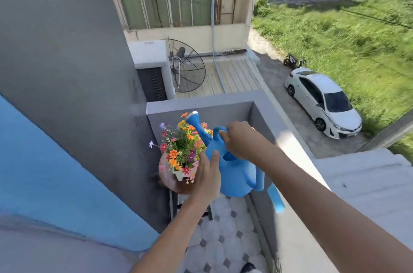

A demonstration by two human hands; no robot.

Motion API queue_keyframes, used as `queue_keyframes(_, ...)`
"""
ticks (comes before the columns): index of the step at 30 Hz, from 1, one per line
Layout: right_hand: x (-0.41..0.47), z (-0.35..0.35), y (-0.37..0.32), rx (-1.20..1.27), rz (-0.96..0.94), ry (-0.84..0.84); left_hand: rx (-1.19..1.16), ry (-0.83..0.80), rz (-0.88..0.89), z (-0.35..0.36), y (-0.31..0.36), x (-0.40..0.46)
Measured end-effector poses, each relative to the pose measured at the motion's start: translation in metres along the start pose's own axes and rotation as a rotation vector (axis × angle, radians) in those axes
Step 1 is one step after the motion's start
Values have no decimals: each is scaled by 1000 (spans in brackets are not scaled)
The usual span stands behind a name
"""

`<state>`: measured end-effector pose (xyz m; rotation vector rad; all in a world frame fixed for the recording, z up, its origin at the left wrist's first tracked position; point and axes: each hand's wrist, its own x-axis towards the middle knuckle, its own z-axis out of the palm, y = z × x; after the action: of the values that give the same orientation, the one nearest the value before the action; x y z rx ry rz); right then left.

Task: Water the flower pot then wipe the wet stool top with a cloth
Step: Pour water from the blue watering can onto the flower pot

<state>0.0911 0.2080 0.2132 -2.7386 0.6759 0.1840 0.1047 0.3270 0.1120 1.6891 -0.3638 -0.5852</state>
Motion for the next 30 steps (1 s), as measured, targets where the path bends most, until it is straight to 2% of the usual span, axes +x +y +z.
queue_keyframes(3, 6, 6, -16, -21, 3, -37, 15, 35, -47, -14, 0, -5)
queue_keyframes(14, 11, 1, -62, 53, 50, -100, 166, -33, -169, -54, 5, -16)
queue_keyframes(23, 7, -1, -63, 107, 86, -73, 271, -43, -136, -55, 9, -16)
queue_keyframes(30, 2, -12, -44, 108, 150, -67, 171, -88, -154, -34, 15, -12)
